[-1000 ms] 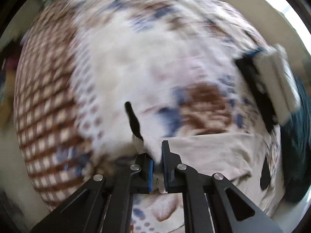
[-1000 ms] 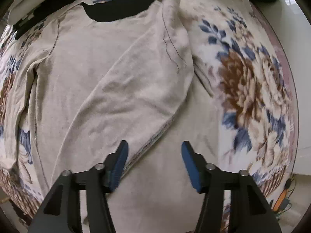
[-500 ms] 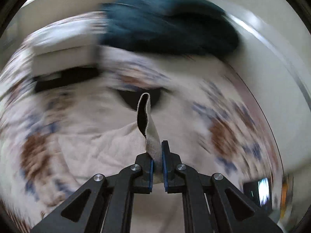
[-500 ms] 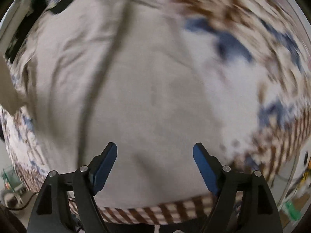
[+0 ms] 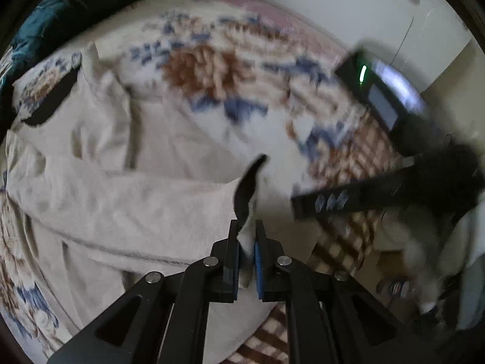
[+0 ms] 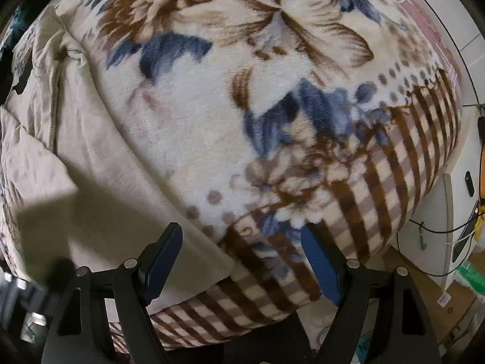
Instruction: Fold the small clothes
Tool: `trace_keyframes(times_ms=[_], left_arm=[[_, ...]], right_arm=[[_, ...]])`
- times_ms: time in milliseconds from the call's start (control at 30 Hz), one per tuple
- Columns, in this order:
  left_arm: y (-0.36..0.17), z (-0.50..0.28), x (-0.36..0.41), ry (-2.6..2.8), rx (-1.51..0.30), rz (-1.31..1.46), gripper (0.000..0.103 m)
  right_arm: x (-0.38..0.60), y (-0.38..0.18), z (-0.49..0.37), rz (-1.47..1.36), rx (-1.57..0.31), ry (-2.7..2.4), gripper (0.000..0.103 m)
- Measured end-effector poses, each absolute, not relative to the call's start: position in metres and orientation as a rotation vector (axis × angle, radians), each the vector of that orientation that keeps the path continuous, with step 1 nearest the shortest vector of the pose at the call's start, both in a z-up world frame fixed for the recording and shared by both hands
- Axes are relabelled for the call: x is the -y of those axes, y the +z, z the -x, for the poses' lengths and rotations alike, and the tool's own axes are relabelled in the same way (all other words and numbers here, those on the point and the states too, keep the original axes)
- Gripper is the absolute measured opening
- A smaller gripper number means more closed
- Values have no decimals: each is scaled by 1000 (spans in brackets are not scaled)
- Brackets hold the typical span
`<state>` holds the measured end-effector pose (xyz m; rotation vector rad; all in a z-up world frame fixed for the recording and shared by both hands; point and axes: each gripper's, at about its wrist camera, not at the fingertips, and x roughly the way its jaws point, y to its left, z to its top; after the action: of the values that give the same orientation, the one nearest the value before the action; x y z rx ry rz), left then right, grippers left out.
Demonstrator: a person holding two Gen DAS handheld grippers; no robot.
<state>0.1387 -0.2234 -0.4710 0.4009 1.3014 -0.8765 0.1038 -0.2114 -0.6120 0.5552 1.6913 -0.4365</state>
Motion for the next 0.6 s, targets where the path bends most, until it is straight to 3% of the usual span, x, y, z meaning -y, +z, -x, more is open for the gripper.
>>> trace_keyframes(times_ms=[100,133,167,200,267,467,533,600], left_arm=[[-479,-142,215,-837,-1369,-341,10],[-477,-147,206,-810,-1376,-303,14],[-474,-148,199,-794,-1382,-274,32],[-472,-153,189,-776,-1395,-233,59],[-468,-166,166,-705,-1410,-156,86],[-463,-194,91,-404,-1373,-65,86],[-473,-203,66,-293,-1383,-66,86],[-486,-210,42,-187,-1404,-38,86]], right_arm=[[228,-610,-105,-557,-1687,-424,82],[234,-608,-106,-565,-1680,-417,82],[254,-605,-110,-569,-1673,-409,82],[272,-604,-116,-571,-1664,-403,82],[279,-593,-127,-578,-1633,-373,82],[263,-571,-155,-582,-1600,-209,82],[253,-574,-162,-580,-1608,-151,74],[241,-580,-163,-544,-1630,-120,50]])
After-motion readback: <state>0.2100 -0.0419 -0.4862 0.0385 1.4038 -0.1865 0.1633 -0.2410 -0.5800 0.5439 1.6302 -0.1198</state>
